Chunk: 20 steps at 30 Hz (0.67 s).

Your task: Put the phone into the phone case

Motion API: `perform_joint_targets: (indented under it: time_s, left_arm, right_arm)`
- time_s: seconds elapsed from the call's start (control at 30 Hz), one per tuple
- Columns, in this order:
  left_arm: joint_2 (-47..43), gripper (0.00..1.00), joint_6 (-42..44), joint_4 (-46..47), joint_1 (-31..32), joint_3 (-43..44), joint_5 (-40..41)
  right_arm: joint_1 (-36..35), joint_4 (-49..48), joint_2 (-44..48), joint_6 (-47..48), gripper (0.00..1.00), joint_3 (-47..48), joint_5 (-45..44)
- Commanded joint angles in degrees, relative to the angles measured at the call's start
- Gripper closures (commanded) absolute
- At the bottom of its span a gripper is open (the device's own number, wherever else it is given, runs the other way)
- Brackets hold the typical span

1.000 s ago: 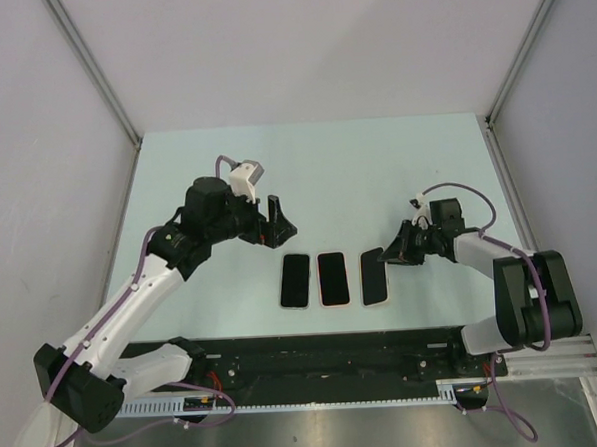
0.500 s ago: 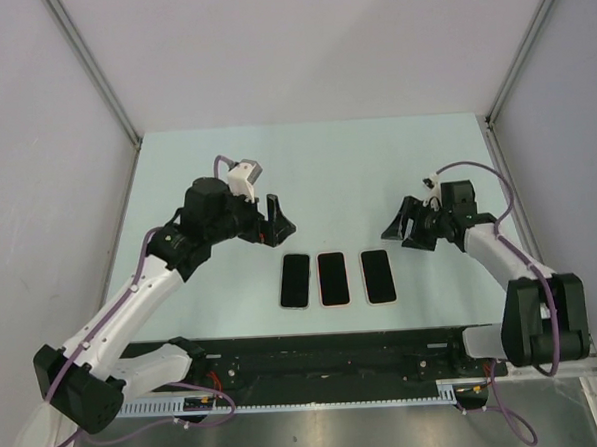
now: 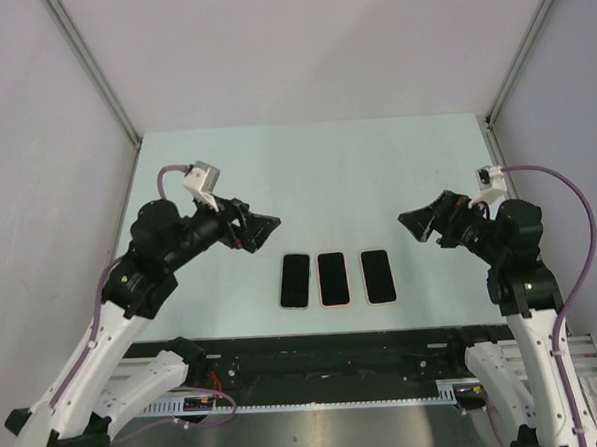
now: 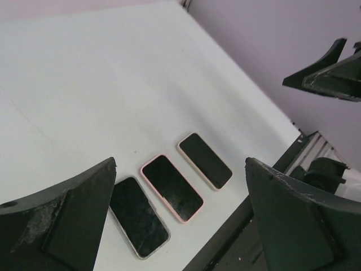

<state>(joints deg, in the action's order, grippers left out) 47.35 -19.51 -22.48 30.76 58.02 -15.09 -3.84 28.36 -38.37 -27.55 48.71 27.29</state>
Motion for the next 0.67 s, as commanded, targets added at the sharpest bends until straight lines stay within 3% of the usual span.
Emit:
perform_joint_targets:
  time_s: [0.0,0.13,0.63]
  left_arm:
    - [-5.51,0.00,-1.59,5.16,-0.18,-1.76,1.82]
    - [-8.67,0.00,-1.67,5.61,-0.18,-3.79,3.49]
    - [-7.45,0.00,-2.55,4.99,-0.18,-5.55,4.37]
  right_arm:
    - [-0.03,4.07,4.70,-5.40,0.00,2.00,-1.89]
    - [0.06,3.46,6.46,-7.25,0.00,2.00,-1.54]
    - [-0.03,0.38,5.07,-6.38,0.00,2.09,1.45]
